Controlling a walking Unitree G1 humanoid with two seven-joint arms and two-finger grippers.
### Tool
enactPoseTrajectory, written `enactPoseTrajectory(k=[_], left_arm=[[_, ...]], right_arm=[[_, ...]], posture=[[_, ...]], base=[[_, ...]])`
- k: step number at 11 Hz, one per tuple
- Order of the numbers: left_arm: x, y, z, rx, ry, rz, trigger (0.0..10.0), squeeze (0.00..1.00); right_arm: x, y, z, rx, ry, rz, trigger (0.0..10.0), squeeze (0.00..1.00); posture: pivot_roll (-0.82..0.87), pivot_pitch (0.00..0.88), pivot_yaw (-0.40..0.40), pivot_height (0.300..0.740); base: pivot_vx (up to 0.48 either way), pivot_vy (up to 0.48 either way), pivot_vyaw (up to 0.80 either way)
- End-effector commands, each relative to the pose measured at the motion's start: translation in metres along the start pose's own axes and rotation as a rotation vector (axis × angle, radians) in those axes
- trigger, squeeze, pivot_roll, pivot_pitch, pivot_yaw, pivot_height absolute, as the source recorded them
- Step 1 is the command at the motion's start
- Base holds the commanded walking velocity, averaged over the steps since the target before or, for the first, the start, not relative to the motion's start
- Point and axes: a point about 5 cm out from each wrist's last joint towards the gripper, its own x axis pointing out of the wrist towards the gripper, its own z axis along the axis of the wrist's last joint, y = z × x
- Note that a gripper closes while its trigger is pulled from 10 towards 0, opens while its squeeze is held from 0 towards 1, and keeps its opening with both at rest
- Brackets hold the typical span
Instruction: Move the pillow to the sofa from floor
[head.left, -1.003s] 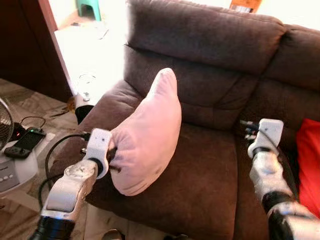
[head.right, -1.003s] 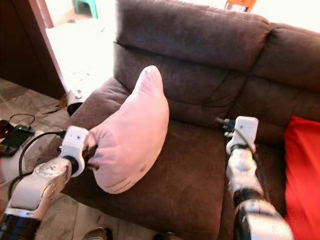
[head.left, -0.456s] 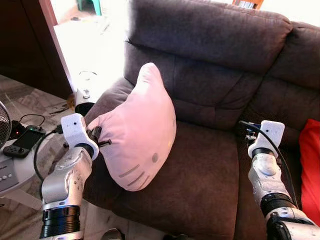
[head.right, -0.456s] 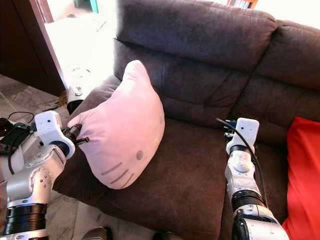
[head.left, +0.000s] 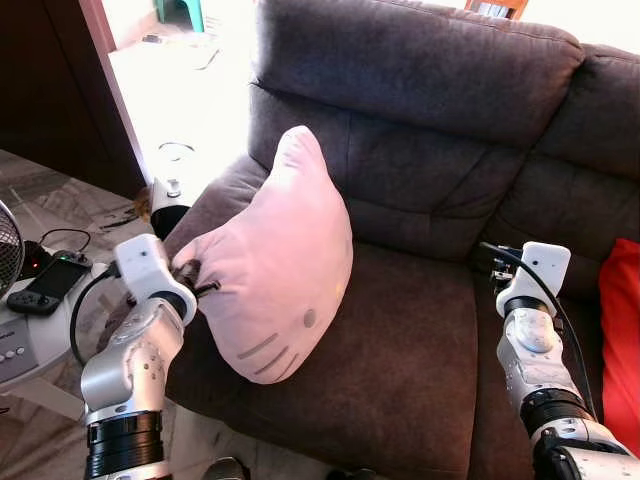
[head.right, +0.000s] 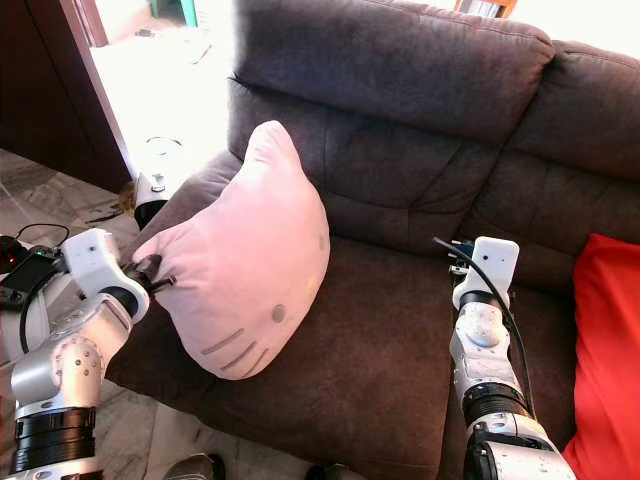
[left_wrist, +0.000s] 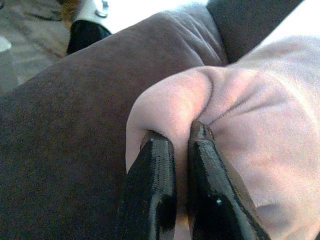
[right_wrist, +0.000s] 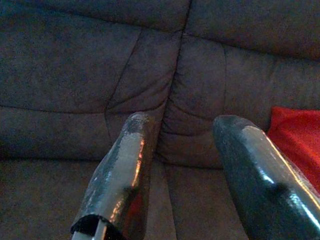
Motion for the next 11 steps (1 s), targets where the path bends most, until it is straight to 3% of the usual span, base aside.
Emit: enactPoseTrajectory(k=[1, 3, 4, 8, 11], left_arm=[[0.000, 0.004, 0.002, -0.044, -0.010, 0.037, 10.0, 0.00], [0.000, 0.012, 0.007, -0.077, -0.049, 0.093, 10.0, 0.00], [0.000, 0.013, 0.011, -0.093, -0.067, 0.094, 10.0, 1.00], [-0.002, 0.004, 0.012, -0.109, -0.066, 0.054, 10.0, 1.00], [-0.002, -0.005, 0.007, -0.099, -0.010, -0.028, 10.0, 1.00]], right_arm=[[-0.001, -0.003, -0.001, 0.011, 0.004, -0.014, 10.0, 0.00], [-0.001, -0.003, -0.001, 0.011, 0.004, -0.012, 10.0, 0.00], [-0.002, -0.003, -0.002, 0.011, 0.006, -0.011, 10.0, 0.00], [-0.002, -0.003, -0.002, 0.008, 0.008, -0.005, 10.0, 0.00], [-0.003, -0.001, -0.004, 0.004, 0.014, 0.002, 10.0, 0.00]], posture=[[0.13, 0.112, -0.111, 0.740], [0.13, 0.112, -0.112, 0.740], [0.13, 0.112, -0.112, 0.740], [0.13, 0.107, -0.113, 0.740], [0.13, 0.096, -0.111, 0.740]], base=[[0.000, 0.000, 0.00], [0.000, 0.000, 0.00], [0.000, 0.000, 0.00], [0.000, 0.000, 0.00], [0.000, 0.000, 0.00]])
